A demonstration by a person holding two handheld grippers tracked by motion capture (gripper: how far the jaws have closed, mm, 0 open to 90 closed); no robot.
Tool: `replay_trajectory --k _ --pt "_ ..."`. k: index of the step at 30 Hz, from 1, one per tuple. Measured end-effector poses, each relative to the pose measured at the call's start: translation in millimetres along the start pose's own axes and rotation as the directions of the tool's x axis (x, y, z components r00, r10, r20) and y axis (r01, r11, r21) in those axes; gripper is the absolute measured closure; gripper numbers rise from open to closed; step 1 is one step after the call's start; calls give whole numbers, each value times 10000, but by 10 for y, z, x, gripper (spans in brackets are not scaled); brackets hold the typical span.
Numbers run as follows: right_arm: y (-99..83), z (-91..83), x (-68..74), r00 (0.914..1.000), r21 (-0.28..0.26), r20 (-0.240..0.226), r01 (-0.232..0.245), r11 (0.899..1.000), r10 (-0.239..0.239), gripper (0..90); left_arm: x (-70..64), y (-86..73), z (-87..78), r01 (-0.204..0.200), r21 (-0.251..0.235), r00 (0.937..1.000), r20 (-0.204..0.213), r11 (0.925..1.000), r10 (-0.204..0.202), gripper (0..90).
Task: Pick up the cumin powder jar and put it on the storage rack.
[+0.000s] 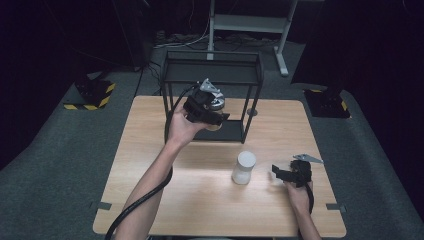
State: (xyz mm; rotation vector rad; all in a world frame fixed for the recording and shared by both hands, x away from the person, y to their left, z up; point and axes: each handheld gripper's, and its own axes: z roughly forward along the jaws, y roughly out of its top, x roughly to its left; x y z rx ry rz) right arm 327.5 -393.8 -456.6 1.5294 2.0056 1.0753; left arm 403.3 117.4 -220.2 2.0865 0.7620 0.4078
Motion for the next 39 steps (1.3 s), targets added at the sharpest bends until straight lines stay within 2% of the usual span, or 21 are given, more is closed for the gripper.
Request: replay_trajectory --k 4,5,6,8,9,10,13,14,17,22,26,29,32,34,39 --pt "-2 -2 -8 10000 -13 -39 -55 10000 55 97 35 203 -131 -85 -147 10000 -40 9999 84 309" --pt "-6 -1 -13 10000 -34 -47 -31 10000 31 97 7 195 -130 347 -551 9994 -67 9979 -352 308" --pt "-6 -2 -19 10000 -33 -76 -43 10000 42 97 -26 207 -128 531 -975 9982 -241 9938 -557 309" --pt "-6 -1 -19 10000 -33 -77 -19 10000 19 96 -22 360 -205 542 -817 9980 -268 9952 -565 309" --pt "-6 -1 -19 10000 -33 -77 -19 10000 19 96 -22 360 -205 542 -817 9980 -268 9952 -565 309" --pt "2 -1 -11 10000 13 -69 -3 10000 3 96 -6 460 -257 419 -672 9985 -330 9969 -442 308" --pt "0 0 -12 10000 -1 -74 39 10000 -39 97 17 560 -300 566 -759 9971 -461 9955 -602 308" --pt "1 -2 -16 10000 9 -96 -13 10000 13 96 80 654 -345 53 -346 9987 -513 9994 -71 308" --pt "-7 -2 -31 9999 -42 -141 -32 10000 31 97 115 758 -355 162 -326 9975 -689 9993 -184 308" --pt "-10 -5 -46 9998 -51 -195 -78 10000 77 96 169 940 -303 288 -129 9945 -999 9995 -300 308" --pt "-14 -5 -55 9997 -72 -226 -105 9999 103 97 206 1017 -242 452 -91 9920 -1172 9989 -459 308" --pt "-17 -5 -59 9996 -94 -239 -120 9999 118 97 229 1113 -165 510 55 9881 -1455 9987 -497 309" --pt "-15 -7 -61 9995 -77 -254 -177 9998 175 96 280 1184 -95 710 88 9857 -1536 9974 -688 308" --pt "-14 -5 -57 9997 -73 -244 -101 9999 100 96 285 1242 -42 696 149 9835 -1685 9975 -661 308" --pt "-16 -7 -69 9994 -80 -296 -171 9998 168 97 324 1260 43 904 79 9804 -1765 9959 -876 308"
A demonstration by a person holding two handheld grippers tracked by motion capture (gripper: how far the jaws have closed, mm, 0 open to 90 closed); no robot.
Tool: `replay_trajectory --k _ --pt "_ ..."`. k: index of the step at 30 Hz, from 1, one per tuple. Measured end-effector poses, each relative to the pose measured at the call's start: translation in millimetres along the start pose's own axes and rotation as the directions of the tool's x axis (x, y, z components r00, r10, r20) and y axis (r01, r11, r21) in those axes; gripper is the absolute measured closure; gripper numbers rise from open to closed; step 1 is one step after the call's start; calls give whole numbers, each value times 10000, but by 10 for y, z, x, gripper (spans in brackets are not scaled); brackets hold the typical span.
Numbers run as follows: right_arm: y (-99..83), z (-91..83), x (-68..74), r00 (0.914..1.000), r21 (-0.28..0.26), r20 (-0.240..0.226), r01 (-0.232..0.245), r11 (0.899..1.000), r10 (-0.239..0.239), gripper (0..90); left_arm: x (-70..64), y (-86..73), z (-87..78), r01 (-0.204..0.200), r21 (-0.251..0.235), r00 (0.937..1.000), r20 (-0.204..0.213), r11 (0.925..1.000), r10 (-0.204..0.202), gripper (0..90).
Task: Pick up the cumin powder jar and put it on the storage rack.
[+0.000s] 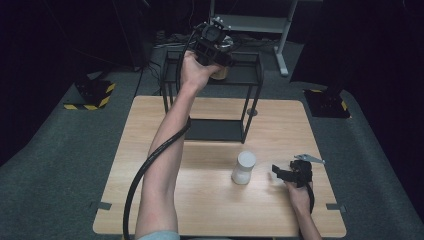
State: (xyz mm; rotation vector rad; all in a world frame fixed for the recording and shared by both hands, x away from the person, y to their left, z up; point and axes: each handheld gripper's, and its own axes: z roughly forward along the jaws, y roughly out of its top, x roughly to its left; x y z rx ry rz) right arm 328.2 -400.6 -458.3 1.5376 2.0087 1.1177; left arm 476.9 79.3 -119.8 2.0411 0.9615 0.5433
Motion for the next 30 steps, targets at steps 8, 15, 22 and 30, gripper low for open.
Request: replay_trajectory --k 8,15,22,30 --pt "0 -1 -5 10000 -1 -22 -28 10000 28 96 110 -63 135 474 -86 9988 -81 9988 -475 308" --pt "-2 -2 -12 10000 -10 -38 -17 10000 17 96 138 -96 203 568 -118 9983 -99 9983 -569 308" --pt "-8 0 -23 10000 -51 -58 48 10000 -48 96 198 -197 215 757 -476 9971 130 9960 -751 308" --pt "-3 2 -2 10000 -19 16 90 10000 -90 97 201 -231 214 831 -608 9965 159 9947 -823 304"
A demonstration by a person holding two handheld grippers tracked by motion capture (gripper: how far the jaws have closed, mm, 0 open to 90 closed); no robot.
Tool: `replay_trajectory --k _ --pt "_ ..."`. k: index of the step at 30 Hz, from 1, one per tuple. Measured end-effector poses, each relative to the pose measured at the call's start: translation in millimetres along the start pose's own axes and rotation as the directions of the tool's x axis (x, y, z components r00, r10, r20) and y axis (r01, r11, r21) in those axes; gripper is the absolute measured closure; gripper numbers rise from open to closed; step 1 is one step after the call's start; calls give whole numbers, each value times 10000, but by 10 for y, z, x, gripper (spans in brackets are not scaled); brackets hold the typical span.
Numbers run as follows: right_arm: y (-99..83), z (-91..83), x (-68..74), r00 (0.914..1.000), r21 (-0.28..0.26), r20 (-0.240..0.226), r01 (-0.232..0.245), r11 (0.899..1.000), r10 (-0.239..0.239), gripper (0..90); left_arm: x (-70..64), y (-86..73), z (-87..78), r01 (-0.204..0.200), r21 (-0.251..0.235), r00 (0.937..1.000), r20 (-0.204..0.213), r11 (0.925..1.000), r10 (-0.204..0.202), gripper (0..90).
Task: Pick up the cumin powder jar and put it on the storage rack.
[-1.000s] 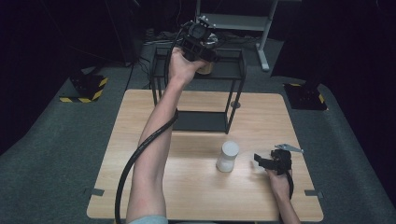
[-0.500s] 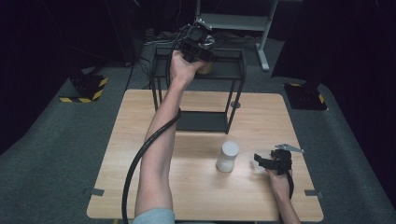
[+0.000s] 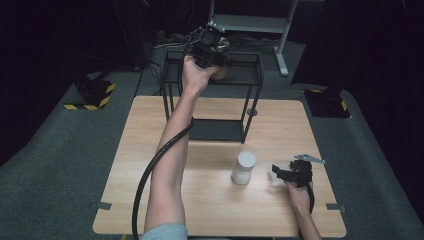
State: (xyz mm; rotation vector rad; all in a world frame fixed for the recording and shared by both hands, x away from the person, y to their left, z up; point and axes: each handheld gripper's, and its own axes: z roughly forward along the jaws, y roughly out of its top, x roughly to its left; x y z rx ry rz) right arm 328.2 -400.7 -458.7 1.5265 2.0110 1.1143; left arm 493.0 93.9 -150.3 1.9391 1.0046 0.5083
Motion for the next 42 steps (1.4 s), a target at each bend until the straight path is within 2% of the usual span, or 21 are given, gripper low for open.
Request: replay_trajectory --k 2,4,8,14,16,21,27,34,42 --pt "6 2 16 10000 33 61 77 10000 -78 98 40 -37 -2 96 -112 9998 162 9999 -94 299" --pt "1 2 6 10000 5 30 55 10000 -55 98 52 -46 -1 195 -95 9997 159 9998 -194 249" --pt "-1 0 4 10000 -8 26 -19 10000 19 99 40 -68 -35 284 -198 9996 64 9994 -283 147" --pt "-6 -1 -7 10000 -42 -7 -53 10000 53 99 5 -92 -95 274 -244 9996 -101 9993 -277 67" --pt "-3 -1 1 10000 -19 19 -62 10000 62 99 -36 -128 -148 290 -276 9991 -316 9992 -298 51" --pt "4 3 22 9999 19 94 47 10000 -47 98 -180 -237 -240 -57 -362 9981 -607 9993 35 25" --pt "15 7 53 9997 90 201 156 9998 -157 99 -179 -377 -321 37 -466 9984 -559 9989 -63 12" --pt "19 12 77 9993 116 284 235 9997 -238 99 -154 -640 -488 82 -720 9993 -352 9974 -108 9" --pt "25 16 95 9988 156 352 322 9994 -327 99 -149 -909 -656 -62 -917 9999 -158 9958 48 9"
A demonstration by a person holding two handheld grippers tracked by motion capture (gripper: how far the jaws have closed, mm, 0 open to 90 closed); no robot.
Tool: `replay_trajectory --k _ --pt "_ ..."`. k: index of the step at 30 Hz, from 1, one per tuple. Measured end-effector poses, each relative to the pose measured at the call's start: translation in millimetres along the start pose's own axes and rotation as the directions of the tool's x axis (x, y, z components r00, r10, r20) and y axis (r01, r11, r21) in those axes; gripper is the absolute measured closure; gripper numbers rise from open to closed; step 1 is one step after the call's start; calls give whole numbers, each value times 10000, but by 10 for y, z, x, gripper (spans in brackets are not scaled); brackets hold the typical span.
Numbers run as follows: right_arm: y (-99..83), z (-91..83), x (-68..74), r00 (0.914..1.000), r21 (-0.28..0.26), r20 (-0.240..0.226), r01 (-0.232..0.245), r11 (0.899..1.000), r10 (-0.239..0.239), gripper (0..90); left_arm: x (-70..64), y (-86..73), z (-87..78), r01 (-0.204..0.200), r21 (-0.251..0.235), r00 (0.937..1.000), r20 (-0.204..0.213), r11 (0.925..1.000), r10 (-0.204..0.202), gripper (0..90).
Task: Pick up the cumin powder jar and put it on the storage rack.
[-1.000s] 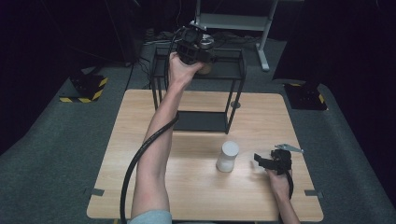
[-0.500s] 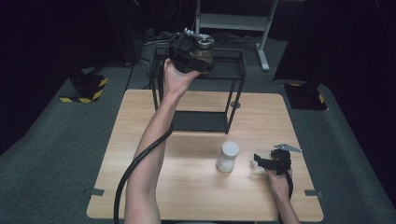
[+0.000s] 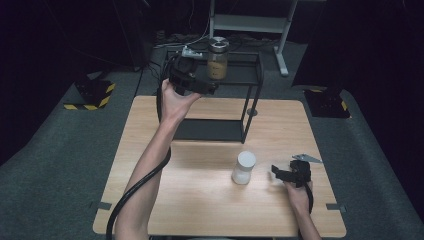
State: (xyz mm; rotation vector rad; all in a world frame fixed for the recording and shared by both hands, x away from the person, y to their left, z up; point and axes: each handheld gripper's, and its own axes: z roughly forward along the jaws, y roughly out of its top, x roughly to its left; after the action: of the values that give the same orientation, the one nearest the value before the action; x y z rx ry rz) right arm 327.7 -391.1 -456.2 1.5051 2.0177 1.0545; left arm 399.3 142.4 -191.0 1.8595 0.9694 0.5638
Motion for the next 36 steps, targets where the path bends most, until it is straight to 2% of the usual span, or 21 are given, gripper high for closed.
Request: replay_trajectory --k 5,7,9,11,13,18,21,22,25,31,36 --pt "4 3 13 10000 19 45 87 10000 -87 99 -4 -146 -69 -69 -94 9998 183 9999 71 9" --pt "7 4 21 9999 36 75 92 10000 -92 99 -4 -250 -90 -117 -79 9997 225 9999 118 9" --pt "5 6 26 9999 28 92 120 9999 -120 99 -8 -301 -93 -94 -60 9998 188 9999 96 9" --pt "7 7 30 9998 36 107 142 9999 -142 99 6 -449 -105 27 -229 9996 280 9997 -21 9" --pt "8 7 32 9998 45 113 152 9999 -152 98 12 -531 -93 115 -245 9993 354 9996 -106 9" --pt "12 10 49 9997 71 170 192 9998 -193 98 31 -732 -7 246 -47 9988 421 9997 -244 9" --pt "14 11 55 9996 78 194 221 9997 -222 98 4 -878 55 235 56 9995 211 9997 -236 10" --pt "14 11 55 9996 78 194 221 9997 -222 98 4 -878 55 235 56 9995 211 9997 -236 11" --pt "14 11 56 9995 80 196 232 9997 -233 97 40 -1093 132 538 132 9982 268 9985 -542 12" --pt "26 17 84 9991 146 283 323 9994 -327 95 -48 -1400 317 522 597 9983 229 9968 -537 13" --pt "28 18 91 9988 166 305 371 9992 -376 95 -106 -1627 463 664 733 9975 196 9951 -680 14"
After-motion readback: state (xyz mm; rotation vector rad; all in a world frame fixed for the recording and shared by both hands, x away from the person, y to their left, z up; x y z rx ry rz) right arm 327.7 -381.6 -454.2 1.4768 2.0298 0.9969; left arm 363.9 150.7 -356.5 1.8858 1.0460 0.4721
